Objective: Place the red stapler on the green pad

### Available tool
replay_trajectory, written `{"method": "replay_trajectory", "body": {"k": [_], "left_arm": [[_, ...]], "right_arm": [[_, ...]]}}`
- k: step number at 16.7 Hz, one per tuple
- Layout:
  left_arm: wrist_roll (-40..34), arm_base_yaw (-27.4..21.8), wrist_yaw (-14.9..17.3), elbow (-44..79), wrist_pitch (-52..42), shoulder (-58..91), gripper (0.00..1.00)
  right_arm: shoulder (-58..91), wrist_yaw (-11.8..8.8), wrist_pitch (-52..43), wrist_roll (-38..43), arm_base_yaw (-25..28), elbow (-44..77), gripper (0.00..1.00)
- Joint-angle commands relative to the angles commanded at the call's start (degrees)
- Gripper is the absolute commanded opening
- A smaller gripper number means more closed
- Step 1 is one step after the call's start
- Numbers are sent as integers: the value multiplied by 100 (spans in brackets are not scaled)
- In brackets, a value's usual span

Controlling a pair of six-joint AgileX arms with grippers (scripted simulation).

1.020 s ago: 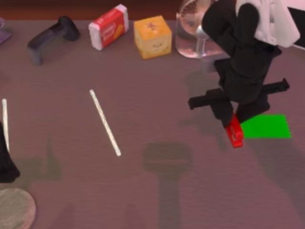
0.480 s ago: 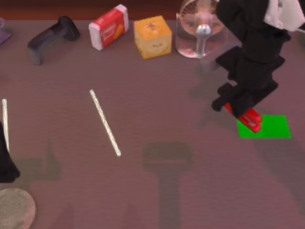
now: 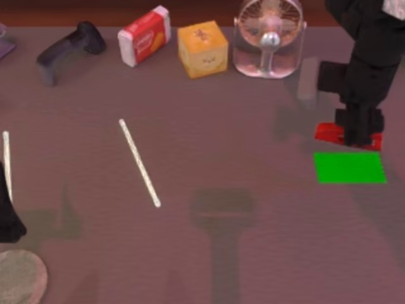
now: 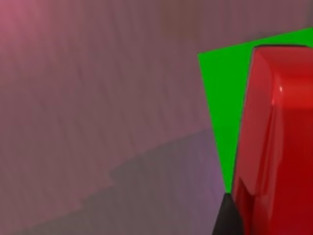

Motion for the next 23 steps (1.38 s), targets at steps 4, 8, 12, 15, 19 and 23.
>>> {"method": "replay_trajectory", "body": {"k": [4, 8, 12, 15, 19, 23], "left_arm": [[0, 0, 0, 0, 0, 0, 100], [0, 0, 0, 0, 0, 0, 100], [0, 0, 0, 0, 0, 0, 100], [0, 0, 0, 0, 0, 0, 100], [0, 0, 0, 0, 0, 0, 100], [0, 0, 0, 0, 0, 0, 100]], "right_arm": [[-44, -3, 4, -1479, -309, 150, 0], [-95, -10, 31, -1981, -438, 211, 0], [-78, -9, 32, -1967, -407, 194, 0], [-40, -10, 256, -1964, -405, 7, 0], [160, -5, 1192, -1947, -415, -690, 0], [342, -5, 2007, -1948, -414, -1314, 0]]}}
